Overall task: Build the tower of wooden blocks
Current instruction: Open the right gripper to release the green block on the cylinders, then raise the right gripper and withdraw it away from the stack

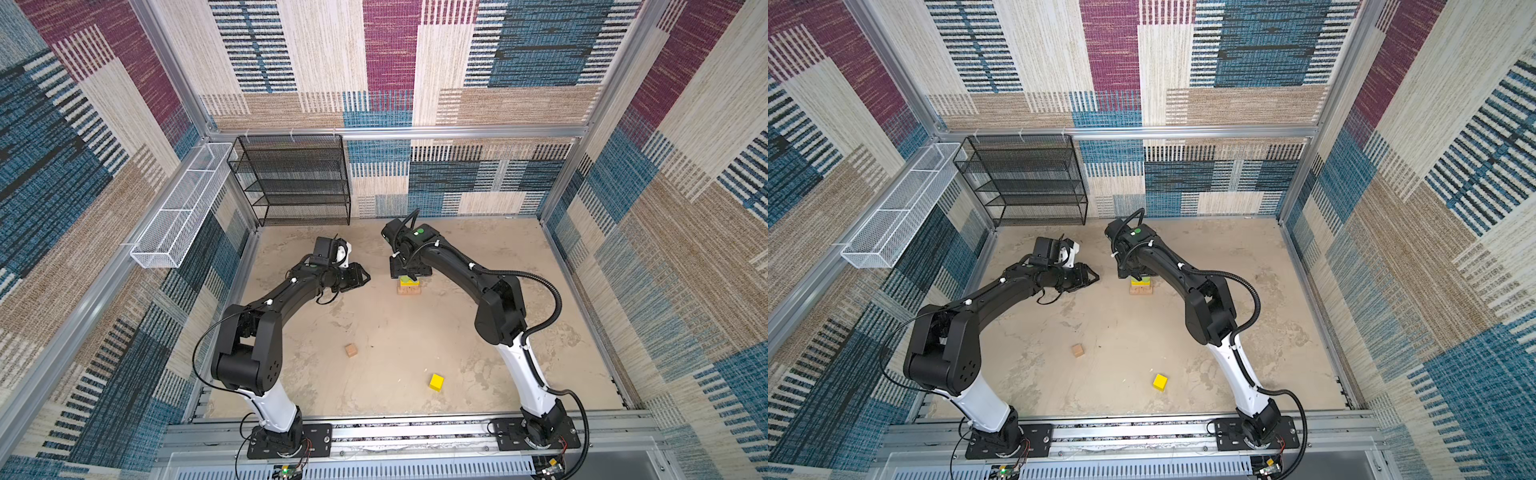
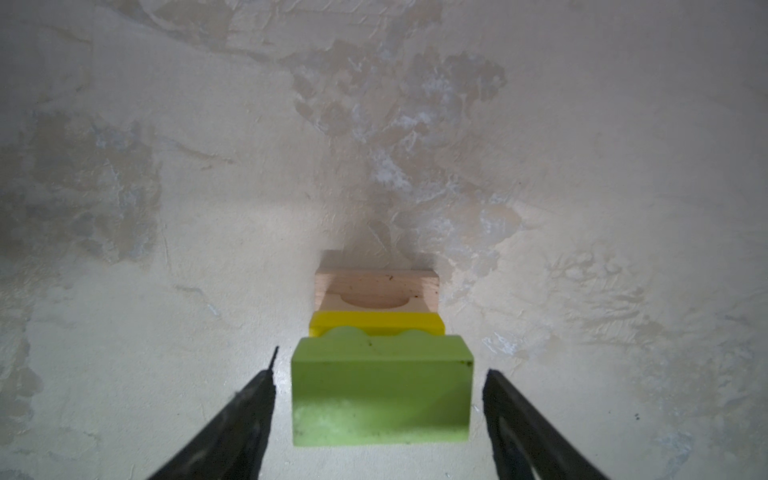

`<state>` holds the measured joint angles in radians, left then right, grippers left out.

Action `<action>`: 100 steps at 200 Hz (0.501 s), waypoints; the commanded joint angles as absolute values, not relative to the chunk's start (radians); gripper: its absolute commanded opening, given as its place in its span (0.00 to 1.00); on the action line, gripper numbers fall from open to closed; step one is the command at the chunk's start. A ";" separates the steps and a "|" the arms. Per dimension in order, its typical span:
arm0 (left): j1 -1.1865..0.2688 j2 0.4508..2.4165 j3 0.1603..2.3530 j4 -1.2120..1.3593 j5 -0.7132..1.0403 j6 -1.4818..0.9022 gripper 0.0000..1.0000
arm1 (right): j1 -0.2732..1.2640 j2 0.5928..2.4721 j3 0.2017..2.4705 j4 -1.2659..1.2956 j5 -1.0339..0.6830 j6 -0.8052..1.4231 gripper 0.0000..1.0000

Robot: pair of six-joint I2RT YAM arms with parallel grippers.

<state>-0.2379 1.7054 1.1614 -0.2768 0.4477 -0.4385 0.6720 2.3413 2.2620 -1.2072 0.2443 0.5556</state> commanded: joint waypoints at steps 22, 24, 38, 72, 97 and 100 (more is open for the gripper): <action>-0.235 1.693 1.156 -0.270 0.451 -0.433 0.44 | 0.673 2.279 2.250 -1.170 0.242 0.574 0.86; -0.235 1.693 1.157 -0.270 0.450 -0.433 0.44 | 0.673 2.273 2.245 -1.165 0.240 0.575 0.86; -0.234 1.687 1.155 -0.276 0.442 -0.430 0.44 | 0.674 2.224 2.201 -1.118 0.231 0.573 0.87; -0.233 1.669 1.147 -0.282 0.433 -0.430 0.44 | 0.675 2.065 2.028 -0.980 0.213 0.570 0.89; -0.232 1.655 1.144 -0.293 0.424 -0.429 0.44 | 0.675 1.927 1.844 -0.858 0.204 0.572 0.89; -0.233 1.653 1.144 -0.295 0.423 -0.430 0.44 | 0.675 1.909 1.816 -0.845 0.204 0.572 0.89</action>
